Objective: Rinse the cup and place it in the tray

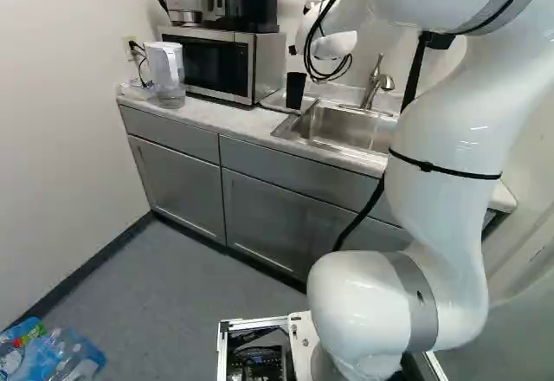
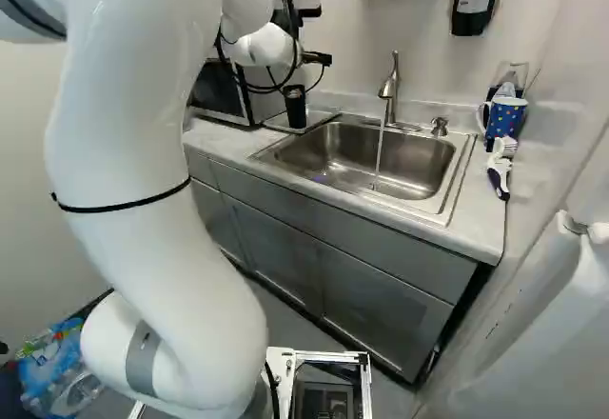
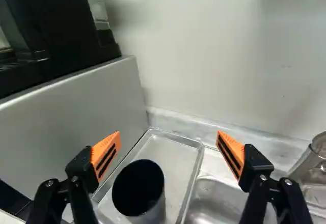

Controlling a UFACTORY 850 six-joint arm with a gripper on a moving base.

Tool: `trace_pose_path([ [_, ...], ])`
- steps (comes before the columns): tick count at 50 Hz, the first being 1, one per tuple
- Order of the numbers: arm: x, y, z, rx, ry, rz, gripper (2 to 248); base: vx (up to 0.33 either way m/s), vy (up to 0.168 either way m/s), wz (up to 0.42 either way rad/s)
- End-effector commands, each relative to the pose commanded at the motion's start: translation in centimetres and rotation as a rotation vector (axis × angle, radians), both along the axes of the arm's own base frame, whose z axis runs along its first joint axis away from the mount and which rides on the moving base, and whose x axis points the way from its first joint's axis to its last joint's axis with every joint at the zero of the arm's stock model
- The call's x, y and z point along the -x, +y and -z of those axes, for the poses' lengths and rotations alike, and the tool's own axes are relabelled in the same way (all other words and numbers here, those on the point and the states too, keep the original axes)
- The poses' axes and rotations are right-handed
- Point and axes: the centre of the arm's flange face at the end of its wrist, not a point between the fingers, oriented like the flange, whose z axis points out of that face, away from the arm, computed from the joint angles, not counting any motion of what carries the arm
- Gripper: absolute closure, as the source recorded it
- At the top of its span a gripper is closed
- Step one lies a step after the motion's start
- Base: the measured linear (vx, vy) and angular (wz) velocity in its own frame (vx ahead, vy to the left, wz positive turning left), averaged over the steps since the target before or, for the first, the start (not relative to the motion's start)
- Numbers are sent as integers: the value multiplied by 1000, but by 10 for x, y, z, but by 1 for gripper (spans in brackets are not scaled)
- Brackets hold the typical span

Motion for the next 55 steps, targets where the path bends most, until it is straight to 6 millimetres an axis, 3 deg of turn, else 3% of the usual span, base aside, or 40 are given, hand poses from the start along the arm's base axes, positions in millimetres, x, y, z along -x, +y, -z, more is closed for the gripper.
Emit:
trace_pose_path([
  [55,22,-73,-47,46,69,103,3,0,0,0],
])
